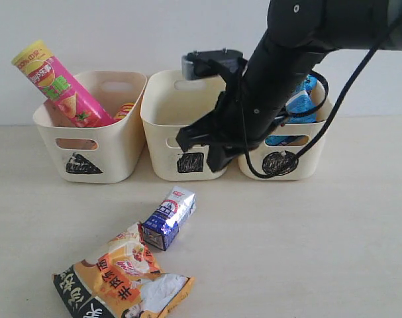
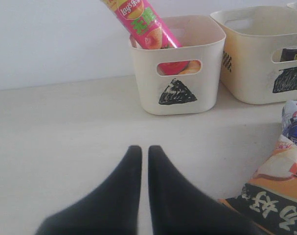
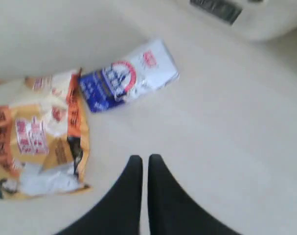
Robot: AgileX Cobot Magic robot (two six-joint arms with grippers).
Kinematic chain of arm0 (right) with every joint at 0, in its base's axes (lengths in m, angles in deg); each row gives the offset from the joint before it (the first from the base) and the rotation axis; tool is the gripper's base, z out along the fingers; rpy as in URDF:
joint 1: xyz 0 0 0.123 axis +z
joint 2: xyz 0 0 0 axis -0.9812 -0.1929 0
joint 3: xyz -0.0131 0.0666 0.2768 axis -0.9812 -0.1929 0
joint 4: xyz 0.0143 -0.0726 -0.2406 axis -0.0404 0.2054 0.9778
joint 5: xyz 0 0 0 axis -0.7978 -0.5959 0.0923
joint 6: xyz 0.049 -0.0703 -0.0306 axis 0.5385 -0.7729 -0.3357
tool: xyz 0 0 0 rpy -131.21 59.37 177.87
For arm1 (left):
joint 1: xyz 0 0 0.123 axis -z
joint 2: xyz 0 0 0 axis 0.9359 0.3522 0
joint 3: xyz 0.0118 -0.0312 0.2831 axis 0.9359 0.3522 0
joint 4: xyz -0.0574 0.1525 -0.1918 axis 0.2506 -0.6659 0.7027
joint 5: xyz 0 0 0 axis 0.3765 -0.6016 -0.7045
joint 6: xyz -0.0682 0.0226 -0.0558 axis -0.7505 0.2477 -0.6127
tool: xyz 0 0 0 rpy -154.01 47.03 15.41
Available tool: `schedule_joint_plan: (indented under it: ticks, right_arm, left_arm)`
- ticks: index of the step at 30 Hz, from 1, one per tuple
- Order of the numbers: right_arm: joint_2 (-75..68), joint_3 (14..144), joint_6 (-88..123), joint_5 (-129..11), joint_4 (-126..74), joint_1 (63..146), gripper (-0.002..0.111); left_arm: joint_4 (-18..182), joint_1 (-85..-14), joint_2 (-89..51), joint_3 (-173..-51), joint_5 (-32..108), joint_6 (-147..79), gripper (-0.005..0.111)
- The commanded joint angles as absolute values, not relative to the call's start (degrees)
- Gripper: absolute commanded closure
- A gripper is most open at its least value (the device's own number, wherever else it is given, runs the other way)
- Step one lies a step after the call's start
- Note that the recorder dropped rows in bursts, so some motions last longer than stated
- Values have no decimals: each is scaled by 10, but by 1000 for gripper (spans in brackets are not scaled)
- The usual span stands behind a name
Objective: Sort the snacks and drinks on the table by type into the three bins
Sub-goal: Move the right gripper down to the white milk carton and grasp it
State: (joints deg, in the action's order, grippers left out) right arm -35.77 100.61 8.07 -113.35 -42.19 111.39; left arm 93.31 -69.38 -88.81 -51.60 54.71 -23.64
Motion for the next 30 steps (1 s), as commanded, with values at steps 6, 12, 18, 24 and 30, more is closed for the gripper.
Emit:
schedule_joint_plan:
  ticks: [6, 12, 18, 24, 30]
  right_arm:
    - [-374, 1011, 80, -1202, -489, 1109, 108]
    - [-376, 1011, 119, -1159, -498, 1111, 92]
    - [-395, 1011, 134, -1097, -498, 1144, 25]
    - [-427, 1011, 258, -1038, -487, 1161, 15]
    - [-463, 1034, 450, -1065, -383, 1161, 15]
  left_arm:
    - [932, -694, -889, -514, 545, -235, 102]
    - [932, -694, -889, -514, 545, -235, 102]
    - [932, -694, -889, -514, 545, -235, 102]
    - [932, -694, -889, -514, 545, -235, 102]
    - [932, -694, -889, -514, 545, -235, 102]
